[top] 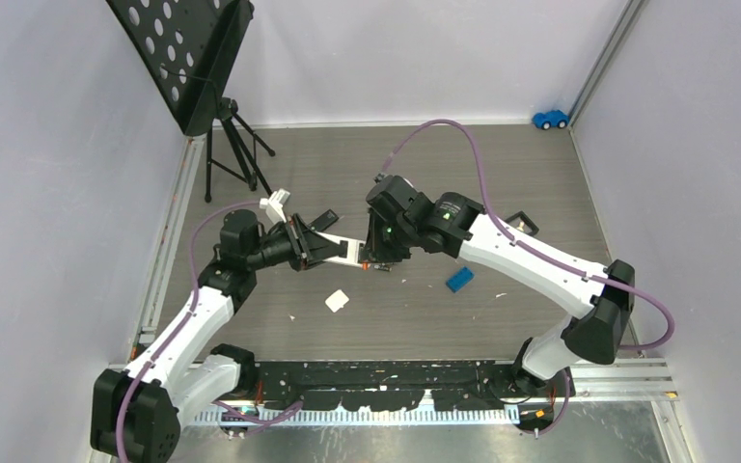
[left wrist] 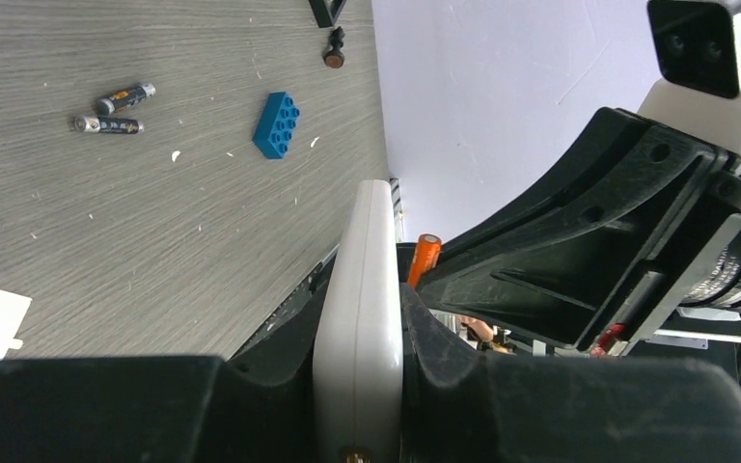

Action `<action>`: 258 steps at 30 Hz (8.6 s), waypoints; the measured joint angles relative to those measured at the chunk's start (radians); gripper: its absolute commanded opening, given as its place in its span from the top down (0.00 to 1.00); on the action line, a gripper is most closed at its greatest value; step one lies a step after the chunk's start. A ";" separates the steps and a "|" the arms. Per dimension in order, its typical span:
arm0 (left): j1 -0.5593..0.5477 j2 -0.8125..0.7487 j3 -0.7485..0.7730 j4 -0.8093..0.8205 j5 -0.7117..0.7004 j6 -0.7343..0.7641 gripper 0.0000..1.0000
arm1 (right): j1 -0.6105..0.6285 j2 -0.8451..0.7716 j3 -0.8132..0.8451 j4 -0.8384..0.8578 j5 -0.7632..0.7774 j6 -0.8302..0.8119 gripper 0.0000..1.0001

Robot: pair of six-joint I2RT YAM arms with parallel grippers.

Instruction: Load the batteries into the remote control

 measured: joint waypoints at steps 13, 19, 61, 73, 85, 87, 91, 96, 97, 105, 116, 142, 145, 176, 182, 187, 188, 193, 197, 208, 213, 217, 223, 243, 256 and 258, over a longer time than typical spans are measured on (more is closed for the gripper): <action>0.001 0.005 -0.029 0.025 0.002 -0.015 1.00 | 0.000 0.051 0.001 -0.045 0.000 0.003 0.84; 0.002 0.012 -0.030 0.030 0.002 -0.017 1.00 | 0.000 0.060 0.001 -0.042 0.011 0.018 0.80; 0.006 0.018 -0.061 0.101 -0.030 -0.251 1.00 | -0.019 -0.183 -0.372 0.308 0.148 0.360 0.23; 0.006 -0.001 -0.114 0.212 -0.044 -0.547 1.00 | -0.018 -0.444 -0.692 0.816 0.153 0.488 0.21; 0.005 -0.067 -0.131 0.238 -0.062 -0.682 1.00 | -0.018 -0.441 -0.757 0.995 0.130 0.551 0.39; 0.005 -0.072 -0.132 0.239 -0.063 -0.693 1.00 | -0.018 -0.441 -0.757 1.003 0.128 0.555 0.40; 0.005 -0.075 -0.132 0.241 -0.067 -0.698 1.00 | -0.018 -0.430 -0.758 1.019 0.125 0.559 0.43; 0.005 -0.075 -0.132 0.242 -0.069 -0.699 1.00 | -0.018 -0.422 -0.766 1.032 0.124 0.563 0.47; 0.005 -0.075 -0.132 0.242 -0.069 -0.699 1.00 | -0.018 -0.422 -0.766 1.031 0.124 0.563 0.47; 0.004 -0.074 -0.132 0.244 -0.068 -0.698 1.00 | -0.018 -0.394 -0.766 1.036 0.124 0.563 0.55; 0.004 -0.074 -0.132 0.252 -0.066 -0.694 1.00 | -0.018 -0.381 -0.766 1.045 0.124 0.584 0.62; 0.012 -0.081 -0.071 0.271 -0.024 -0.534 1.00 | -0.018 -0.369 -0.768 1.117 0.107 0.605 0.37; 0.006 -0.082 -0.027 0.240 0.025 -0.435 1.00 | -0.018 -0.375 -0.775 1.119 0.080 0.542 0.27; 0.022 0.035 0.135 0.143 0.344 -0.012 1.00 | -0.084 -0.552 -0.821 1.088 -0.187 0.108 0.72; 0.029 0.037 0.135 0.137 0.344 -0.001 1.00 | -0.091 -0.521 -0.819 1.103 -0.196 0.114 0.88; 0.035 0.037 0.135 0.124 0.334 0.011 1.00 | -0.094 -0.499 -0.777 1.046 -0.197 0.080 0.42; 0.035 0.037 0.135 0.123 0.334 0.011 1.00 | -0.094 -0.499 -0.776 1.044 -0.197 0.080 0.37; 0.069 0.040 0.177 -0.095 0.232 0.109 1.00 | -0.091 -0.468 -0.715 0.901 -0.151 0.062 0.33; 0.101 0.055 0.259 -0.389 0.019 0.298 1.00 | -0.091 -0.425 -0.664 0.753 -0.099 0.072 0.32; 0.107 0.041 0.319 -0.796 -0.589 0.544 1.00 | 0.031 0.119 -0.228 0.355 0.070 0.302 0.78; 0.107 -0.020 0.319 -0.850 -0.741 0.570 1.00 | 0.073 0.339 -0.026 0.239 0.085 0.380 0.71; 0.107 -0.052 0.319 -0.863 -0.792 0.576 1.00 | 0.077 0.393 0.011 0.149 0.099 0.439 0.71; 0.107 -0.059 0.319 -0.866 -0.802 0.587 1.00 | 0.075 0.493 0.120 0.067 0.082 0.482 0.71; 0.107 -0.083 0.319 -0.866 -0.765 0.597 1.00 | 0.075 0.691 0.230 -0.011 0.040 0.587 0.72; 0.107 -0.092 0.319 -0.866 -0.763 0.613 1.00 | 0.075 0.717 0.259 -0.044 0.010 0.603 1.00; 0.107 -0.092 0.319 -0.866 -0.760 0.613 1.00 | 0.075 0.717 0.259 -0.044 0.019 0.598 1.00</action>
